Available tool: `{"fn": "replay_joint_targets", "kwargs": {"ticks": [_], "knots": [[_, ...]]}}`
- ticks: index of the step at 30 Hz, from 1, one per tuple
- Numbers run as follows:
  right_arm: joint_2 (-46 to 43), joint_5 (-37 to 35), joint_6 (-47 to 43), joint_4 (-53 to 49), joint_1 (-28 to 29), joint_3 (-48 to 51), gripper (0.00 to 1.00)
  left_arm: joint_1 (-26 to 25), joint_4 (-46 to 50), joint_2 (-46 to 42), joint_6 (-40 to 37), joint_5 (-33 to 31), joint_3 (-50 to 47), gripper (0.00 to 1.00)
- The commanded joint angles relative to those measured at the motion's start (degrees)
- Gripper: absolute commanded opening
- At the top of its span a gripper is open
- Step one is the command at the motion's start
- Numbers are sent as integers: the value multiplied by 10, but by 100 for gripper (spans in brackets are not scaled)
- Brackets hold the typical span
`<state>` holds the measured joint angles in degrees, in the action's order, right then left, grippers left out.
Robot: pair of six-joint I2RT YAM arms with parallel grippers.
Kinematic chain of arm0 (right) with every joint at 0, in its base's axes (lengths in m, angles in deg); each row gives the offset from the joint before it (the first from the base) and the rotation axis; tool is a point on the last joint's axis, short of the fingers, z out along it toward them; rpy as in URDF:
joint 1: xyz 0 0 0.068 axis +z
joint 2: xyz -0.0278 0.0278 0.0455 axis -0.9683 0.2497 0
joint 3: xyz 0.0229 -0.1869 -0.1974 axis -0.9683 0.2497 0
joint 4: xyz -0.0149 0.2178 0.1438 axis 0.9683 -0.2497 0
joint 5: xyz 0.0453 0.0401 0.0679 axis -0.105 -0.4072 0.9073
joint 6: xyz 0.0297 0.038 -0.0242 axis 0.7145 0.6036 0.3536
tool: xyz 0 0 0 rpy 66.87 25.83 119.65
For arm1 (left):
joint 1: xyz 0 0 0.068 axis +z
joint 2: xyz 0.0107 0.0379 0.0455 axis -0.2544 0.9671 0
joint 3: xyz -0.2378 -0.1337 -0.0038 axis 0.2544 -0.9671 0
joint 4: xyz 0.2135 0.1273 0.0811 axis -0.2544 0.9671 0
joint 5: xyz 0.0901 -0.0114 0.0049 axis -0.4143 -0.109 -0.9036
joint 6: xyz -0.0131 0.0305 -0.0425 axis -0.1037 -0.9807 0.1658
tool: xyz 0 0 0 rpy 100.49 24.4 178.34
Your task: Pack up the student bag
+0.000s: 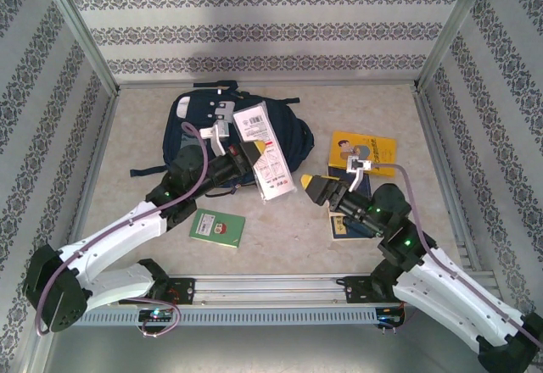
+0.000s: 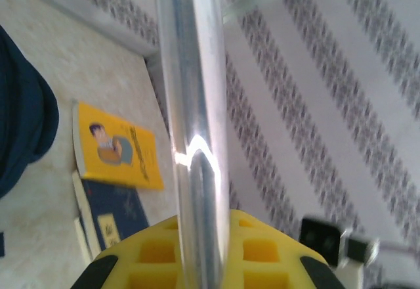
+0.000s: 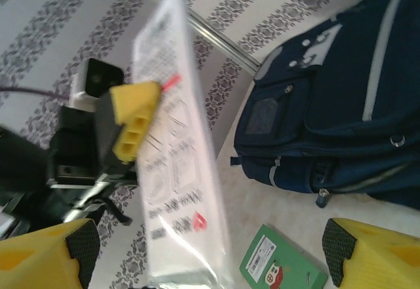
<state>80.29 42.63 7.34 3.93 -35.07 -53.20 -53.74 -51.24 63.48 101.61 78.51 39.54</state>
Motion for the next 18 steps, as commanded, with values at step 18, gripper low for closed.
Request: {"fn": "replay_joint_targets", "kwargs": {"ticks": [18], "knots": [[241,-99,119,329,95,-57,72,-39,-166,15,133,-163,-33,0]]}}
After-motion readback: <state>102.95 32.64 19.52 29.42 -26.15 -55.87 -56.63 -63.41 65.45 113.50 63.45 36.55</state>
